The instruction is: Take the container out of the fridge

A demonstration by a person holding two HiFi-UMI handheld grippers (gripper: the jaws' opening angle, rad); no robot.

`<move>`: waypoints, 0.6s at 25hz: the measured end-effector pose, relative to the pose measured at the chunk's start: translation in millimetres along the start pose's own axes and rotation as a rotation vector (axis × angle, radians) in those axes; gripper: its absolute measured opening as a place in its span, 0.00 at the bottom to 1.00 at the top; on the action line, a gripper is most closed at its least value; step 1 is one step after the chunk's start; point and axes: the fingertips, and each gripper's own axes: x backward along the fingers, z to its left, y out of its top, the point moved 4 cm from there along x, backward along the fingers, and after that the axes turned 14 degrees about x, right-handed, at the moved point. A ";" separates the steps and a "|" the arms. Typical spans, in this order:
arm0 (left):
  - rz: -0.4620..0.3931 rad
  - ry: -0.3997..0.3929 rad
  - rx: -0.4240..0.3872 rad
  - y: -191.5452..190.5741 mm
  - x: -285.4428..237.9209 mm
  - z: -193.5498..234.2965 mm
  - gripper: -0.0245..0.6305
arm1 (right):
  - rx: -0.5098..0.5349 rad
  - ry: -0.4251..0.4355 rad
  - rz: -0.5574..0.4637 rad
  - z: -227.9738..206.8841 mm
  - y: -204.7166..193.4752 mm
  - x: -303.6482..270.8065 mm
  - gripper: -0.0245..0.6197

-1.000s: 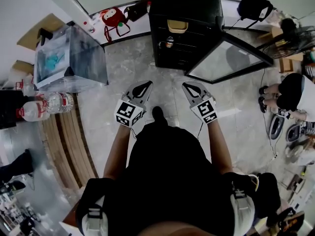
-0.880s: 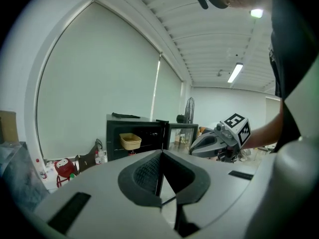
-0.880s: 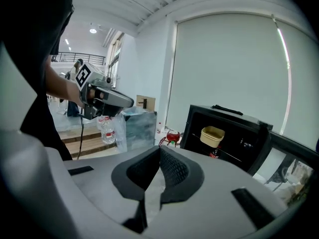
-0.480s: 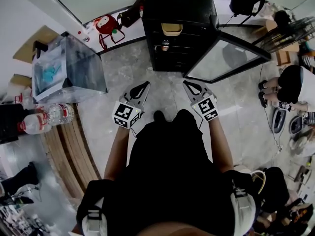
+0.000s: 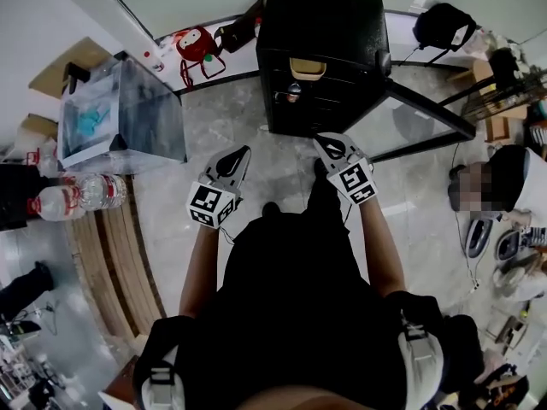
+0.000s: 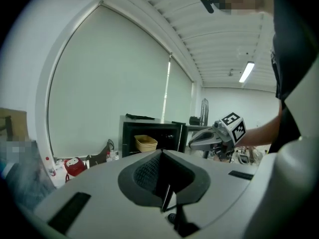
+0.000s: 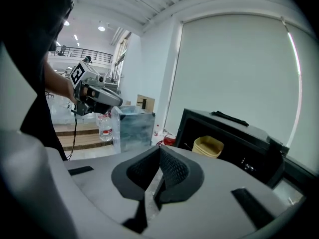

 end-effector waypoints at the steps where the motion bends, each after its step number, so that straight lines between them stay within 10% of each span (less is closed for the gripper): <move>1: -0.020 0.006 0.028 4.7 -4.9 1.8 0.07 | 0.011 0.009 -0.010 -8.4 2.4 -4.0 0.04; 15: -0.033 0.061 0.027 42.1 -95.1 4.7 0.07 | 0.091 0.123 -0.014 -100.7 -14.8 -41.9 0.04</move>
